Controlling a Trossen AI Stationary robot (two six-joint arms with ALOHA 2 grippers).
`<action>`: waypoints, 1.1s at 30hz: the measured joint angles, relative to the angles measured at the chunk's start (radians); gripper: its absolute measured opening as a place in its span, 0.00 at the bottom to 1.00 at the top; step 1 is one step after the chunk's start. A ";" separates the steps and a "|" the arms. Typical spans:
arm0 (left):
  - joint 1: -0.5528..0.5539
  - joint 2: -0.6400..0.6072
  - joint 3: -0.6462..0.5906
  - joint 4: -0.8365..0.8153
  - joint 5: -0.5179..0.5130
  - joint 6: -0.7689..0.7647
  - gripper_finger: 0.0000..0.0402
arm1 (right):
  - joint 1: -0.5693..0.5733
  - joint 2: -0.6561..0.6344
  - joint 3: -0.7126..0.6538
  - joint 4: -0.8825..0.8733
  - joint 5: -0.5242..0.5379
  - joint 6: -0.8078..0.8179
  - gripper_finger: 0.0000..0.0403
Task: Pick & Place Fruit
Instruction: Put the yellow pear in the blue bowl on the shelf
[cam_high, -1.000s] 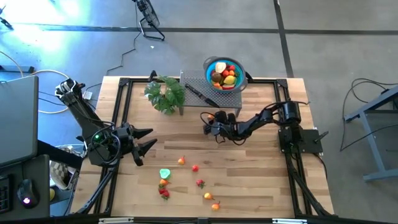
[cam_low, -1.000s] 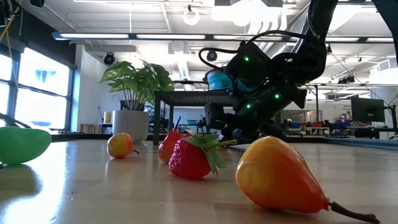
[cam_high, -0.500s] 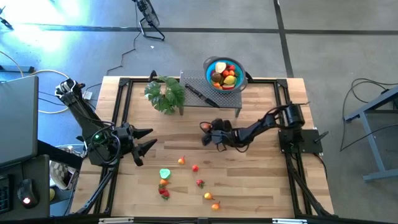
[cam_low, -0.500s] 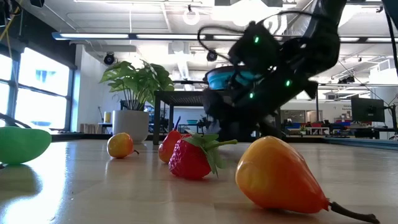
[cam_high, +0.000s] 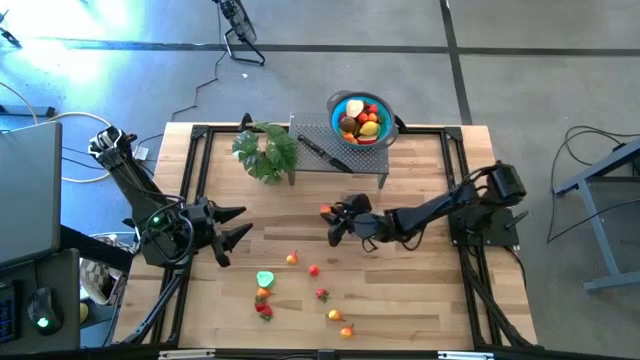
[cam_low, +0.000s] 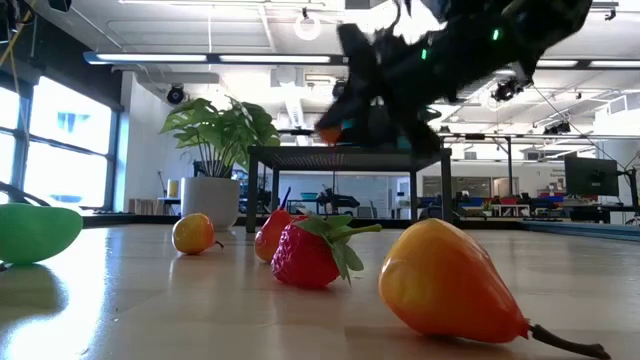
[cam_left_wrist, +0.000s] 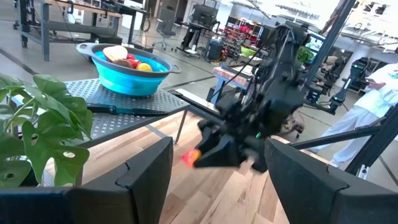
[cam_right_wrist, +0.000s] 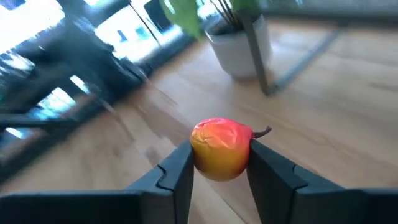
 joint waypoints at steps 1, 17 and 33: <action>0.000 0.000 0.000 0.000 0.000 0.000 0.62 | 0.004 -0.015 0.000 0.016 0.002 -0.005 0.31; 0.000 0.000 0.000 0.002 0.000 0.000 0.62 | 0.062 -0.244 0.076 0.024 0.177 -0.217 0.30; 0.000 -0.014 0.000 -0.001 0.033 0.005 0.62 | -0.027 -0.268 0.432 -0.424 0.284 -0.431 0.30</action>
